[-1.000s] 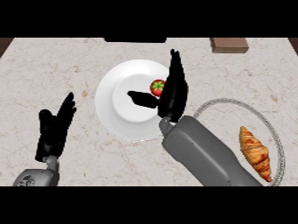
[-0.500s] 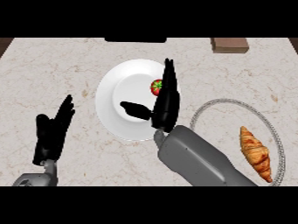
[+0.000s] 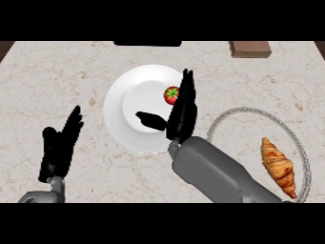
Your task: Pick the tomato from the placemat and place it in the plate
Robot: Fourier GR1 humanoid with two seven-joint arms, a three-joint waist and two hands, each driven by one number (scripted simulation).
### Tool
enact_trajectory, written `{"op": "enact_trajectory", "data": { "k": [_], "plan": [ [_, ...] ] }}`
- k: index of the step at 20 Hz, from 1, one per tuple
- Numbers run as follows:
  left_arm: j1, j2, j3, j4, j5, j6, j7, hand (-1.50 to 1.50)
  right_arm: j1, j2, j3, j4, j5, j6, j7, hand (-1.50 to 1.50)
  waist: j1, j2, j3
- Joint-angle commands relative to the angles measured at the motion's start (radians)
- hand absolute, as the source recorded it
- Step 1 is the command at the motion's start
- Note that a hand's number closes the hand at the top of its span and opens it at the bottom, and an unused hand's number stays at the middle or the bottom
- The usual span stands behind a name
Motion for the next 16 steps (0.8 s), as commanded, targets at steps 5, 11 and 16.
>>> {"op": "enact_trajectory", "data": {
  "k": [5, 11, 16],
  "plan": [
    [-0.048, -0.041, -0.006, 0.042, -0.038, 0.042, 0.015, 0.0, -0.032, 0.006, 0.018, 0.083, -0.027, -0.056, 0.059, -1.5, -0.012, -0.002, 0.0],
    [0.095, 0.002, 0.017, -0.037, 0.005, -0.026, -0.051, 0.0, 0.086, 0.006, 0.027, 0.062, 0.047, -0.091, 0.066, -1.5, -0.013, -0.005, 0.0],
    [-0.005, 0.004, 0.047, -0.029, 0.011, -0.017, 0.042, 0.0, 0.137, -0.024, -0.051, -0.018, 0.158, -0.036, 0.088, -1.5, -0.031, -0.008, 0.0]
  ]
}}
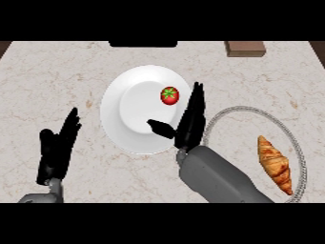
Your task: Pick the tomato from the placemat and place it in the plate
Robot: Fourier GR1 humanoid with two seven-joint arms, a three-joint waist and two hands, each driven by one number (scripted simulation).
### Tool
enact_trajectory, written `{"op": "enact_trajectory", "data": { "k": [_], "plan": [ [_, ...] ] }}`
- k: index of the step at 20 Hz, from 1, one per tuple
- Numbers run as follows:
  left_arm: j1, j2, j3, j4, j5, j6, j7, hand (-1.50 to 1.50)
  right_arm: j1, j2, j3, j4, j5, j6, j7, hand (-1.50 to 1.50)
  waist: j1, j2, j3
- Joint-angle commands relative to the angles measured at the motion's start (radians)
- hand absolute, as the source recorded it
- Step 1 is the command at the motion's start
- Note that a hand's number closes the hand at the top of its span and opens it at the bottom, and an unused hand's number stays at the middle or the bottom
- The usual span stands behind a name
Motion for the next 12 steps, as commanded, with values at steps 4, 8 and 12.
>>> {"op": "enact_trajectory", "data": {
  "k": [4, 8, 12],
  "plan": [
    [0.049, -0.027, -0.03, -0.05, -0.039, 0.025, 0.0, 0.0, 0.1, 0.01, -0.067, -0.047, 0.168, -0.023, 0.071, -1.5, -0.009, -0.004, 0.0],
    [0.068, 0.002, -0.009, -0.061, -0.009, -0.025, 0.005, 0.0, 0.237, -0.035, -0.103, -0.152, 0.242, -0.02, 0.032, -1.5, -0.011, -0.003, 0.0],
    [0.026, -0.006, 0.009, -0.031, -0.015, -0.013, 0.026, 0.0, 0.303, -0.029, -0.174, -0.206, 0.317, 0.011, 0.007, -1.5, -0.006, 0.0, 0.0]
  ]
}}
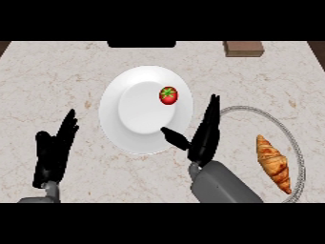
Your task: Pick the tomato from the placemat and place it in the plate
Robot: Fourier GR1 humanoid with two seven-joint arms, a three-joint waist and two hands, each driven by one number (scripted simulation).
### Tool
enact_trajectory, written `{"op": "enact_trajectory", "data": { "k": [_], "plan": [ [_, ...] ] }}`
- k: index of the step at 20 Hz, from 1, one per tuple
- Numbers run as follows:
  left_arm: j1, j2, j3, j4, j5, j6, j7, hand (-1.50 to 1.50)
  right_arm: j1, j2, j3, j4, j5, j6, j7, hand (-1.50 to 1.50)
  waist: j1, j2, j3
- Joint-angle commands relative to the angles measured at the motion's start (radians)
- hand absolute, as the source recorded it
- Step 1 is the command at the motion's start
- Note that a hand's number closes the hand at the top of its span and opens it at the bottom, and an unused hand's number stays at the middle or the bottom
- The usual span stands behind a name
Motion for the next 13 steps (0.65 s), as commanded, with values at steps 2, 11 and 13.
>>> {"op": "enact_trajectory", "data": {
  "k": [2, 11, 13],
  "plan": [
    [-0.004, -0.006, 0.007, -0.013, 0.001, -0.002, 0.02, 0.0, 0.138, 0.016, -0.078, -0.09, 0.135, -0.016, -0.004, -1.5, 0.0, 0.0, 0.0],
    [-0.008, -0.042, -0.013, -0.023, -0.033, 0.021, 0.016, 0.0, 0.267, 0.023, -0.208, -0.214, 0.244, 0.118, -0.019, -1.5, 0.004, 0.002, 0.0],
    [0.0, -0.006, 0.03, 0.005, -0.004, -0.014, -0.022, 0.0, 0.316, 0.023, -0.212, -0.264, 0.354, 0.135, 0.074, -1.5, 0.002, 0.001, 0.0]
  ]
}}
